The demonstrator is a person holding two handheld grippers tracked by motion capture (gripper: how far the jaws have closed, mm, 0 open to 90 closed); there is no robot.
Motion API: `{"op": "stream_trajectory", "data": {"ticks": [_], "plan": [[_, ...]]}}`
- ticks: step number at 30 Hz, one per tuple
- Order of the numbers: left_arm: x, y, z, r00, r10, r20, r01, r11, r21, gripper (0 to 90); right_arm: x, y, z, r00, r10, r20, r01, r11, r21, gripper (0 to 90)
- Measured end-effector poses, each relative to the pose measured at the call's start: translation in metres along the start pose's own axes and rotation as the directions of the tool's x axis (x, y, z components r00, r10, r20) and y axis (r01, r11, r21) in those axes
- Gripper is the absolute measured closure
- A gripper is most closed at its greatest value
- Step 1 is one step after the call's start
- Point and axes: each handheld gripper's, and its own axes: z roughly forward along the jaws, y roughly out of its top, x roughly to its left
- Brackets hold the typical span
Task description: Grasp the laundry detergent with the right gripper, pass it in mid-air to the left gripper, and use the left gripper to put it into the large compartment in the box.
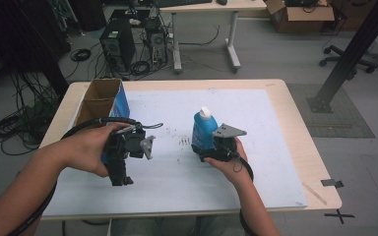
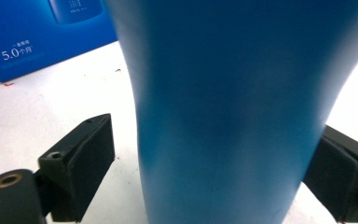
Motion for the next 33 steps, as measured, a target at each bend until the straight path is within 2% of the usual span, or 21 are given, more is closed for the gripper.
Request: {"op": "stream_trajectory", "data": {"ticks": [9,21,25,33], "plan": [[-0.0006,0.0018,-0.0002,1.0,0.004,0.006,-0.004,1.0,-0.008,1.1,0.0003,0.0006,0.0004,0.9996,-0.008,0.027,0.008,1.0,-0.005,18.0],[-0.0011,0.0021,-0.0033,1.0,0.002,0.003,-0.002,0.9999,-0.016,1.1,0.0013,0.0004,0.0022,0.9992,-0.026,0.032,0.026,1.0,-0.004,25.9],[-0.0009,0.0034,-0.0049,1.0,0.001,0.005,0.0,0.9999,-0.012,1.1,0.0023,-0.0002,0.0029,0.9987,-0.04,0.031,0.04,0.999,-0.004,31.3],[-0.0007,0.0057,-0.0042,1.0,0.003,0.004,-0.003,0.9999,-0.013,1.1,0.0025,-0.0011,0.0035,0.9977,-0.049,0.047,0.049,0.999,-0.006,37.3]]}}
